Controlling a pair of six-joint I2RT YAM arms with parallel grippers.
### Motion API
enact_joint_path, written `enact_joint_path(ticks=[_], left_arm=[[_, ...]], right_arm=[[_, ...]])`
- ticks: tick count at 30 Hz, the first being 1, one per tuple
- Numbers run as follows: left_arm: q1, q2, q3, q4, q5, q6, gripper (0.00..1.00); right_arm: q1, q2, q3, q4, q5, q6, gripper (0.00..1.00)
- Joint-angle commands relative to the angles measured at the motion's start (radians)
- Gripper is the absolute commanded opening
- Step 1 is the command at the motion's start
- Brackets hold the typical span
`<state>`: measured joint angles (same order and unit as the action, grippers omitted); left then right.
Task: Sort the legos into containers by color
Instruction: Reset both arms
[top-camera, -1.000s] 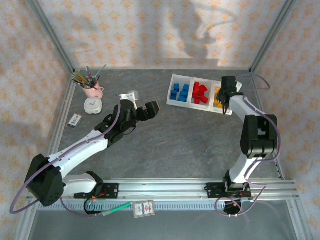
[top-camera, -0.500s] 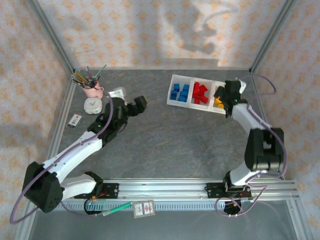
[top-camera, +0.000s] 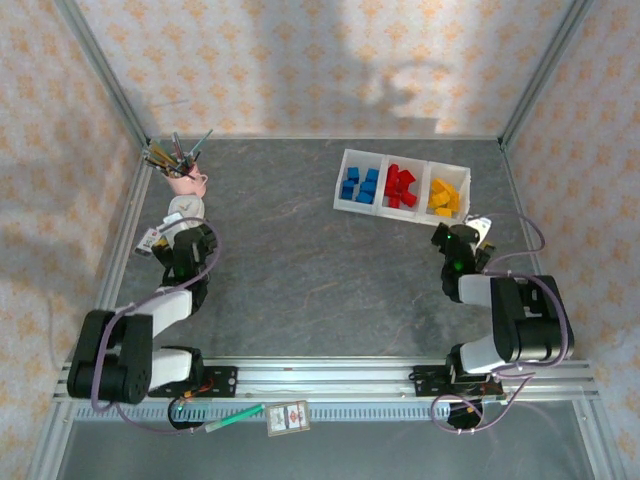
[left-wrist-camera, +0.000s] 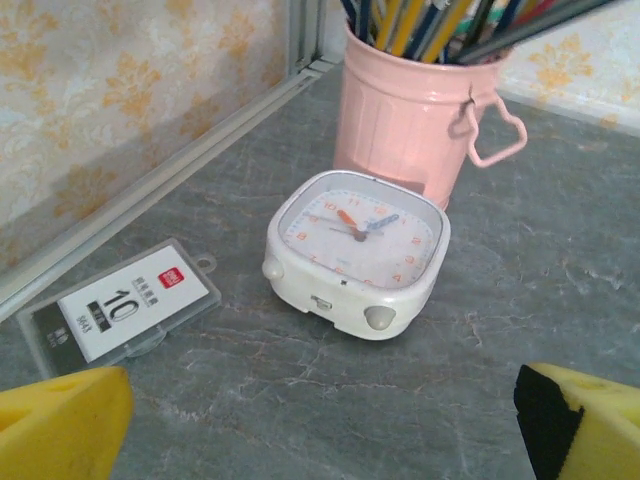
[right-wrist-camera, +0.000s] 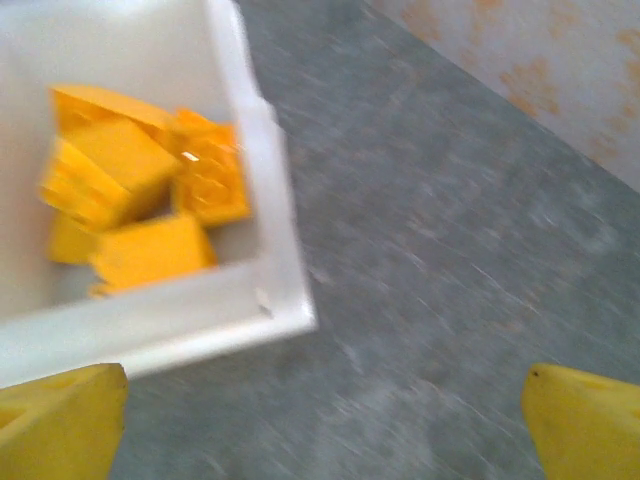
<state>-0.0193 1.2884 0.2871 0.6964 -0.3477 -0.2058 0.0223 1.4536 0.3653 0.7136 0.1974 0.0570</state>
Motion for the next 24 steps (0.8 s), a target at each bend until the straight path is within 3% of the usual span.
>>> enact_joint_path(ticks=[1, 5, 6, 8, 10, 24], left_arm=[[0.005, 0.096, -0.096, 0.523, 0.074, 0.126, 0.99], [0.010, 0.274, -0.124, 0.779, 0.195, 0.174, 0.99], [0.010, 0.248, -0.122, 0.739, 0.208, 0.172, 0.99], [0.010, 0.228, -0.096, 0.634, 0.194, 0.158, 0.99], [0.010, 0.252, -0.089, 0.670, 0.179, 0.164, 0.99], [0.009, 0.247, -0.083, 0.644, 0.187, 0.165, 0.99]], right_arm=[[0.005, 0.024, -0.019, 0.285, -0.144, -0.068, 1.00], [0.025, 0.059, -0.141, 0.507, -0.199, -0.118, 1.00], [0.027, 0.086, -0.158, 0.598, -0.189, -0.114, 1.00], [0.017, 0.060, -0.117, 0.472, -0.182, -0.095, 1.00], [0.014, 0.072, -0.142, 0.547, -0.188, -0.097, 1.00], [0.013, 0.065, -0.126, 0.502, -0.202, -0.100, 1.00]])
